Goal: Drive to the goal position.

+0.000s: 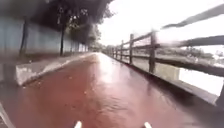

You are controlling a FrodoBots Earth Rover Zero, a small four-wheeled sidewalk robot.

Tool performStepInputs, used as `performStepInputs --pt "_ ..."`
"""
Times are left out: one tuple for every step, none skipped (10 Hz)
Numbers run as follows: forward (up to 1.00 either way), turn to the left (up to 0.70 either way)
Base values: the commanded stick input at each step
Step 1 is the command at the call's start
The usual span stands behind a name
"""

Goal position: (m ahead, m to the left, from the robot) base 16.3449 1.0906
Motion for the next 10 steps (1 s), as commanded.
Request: performStepInputs --pt "0.5 0.0" --pt "0.5 0.0" --pt "0.5 0.0" --pt "0.5 0.13" --pt "0.5 0.37" --pt "0.5 0.5" --pt "0.5 0.5" --pt "0.5 0.5" --pt "0.5 0.12" --pt "0.5 0.0"
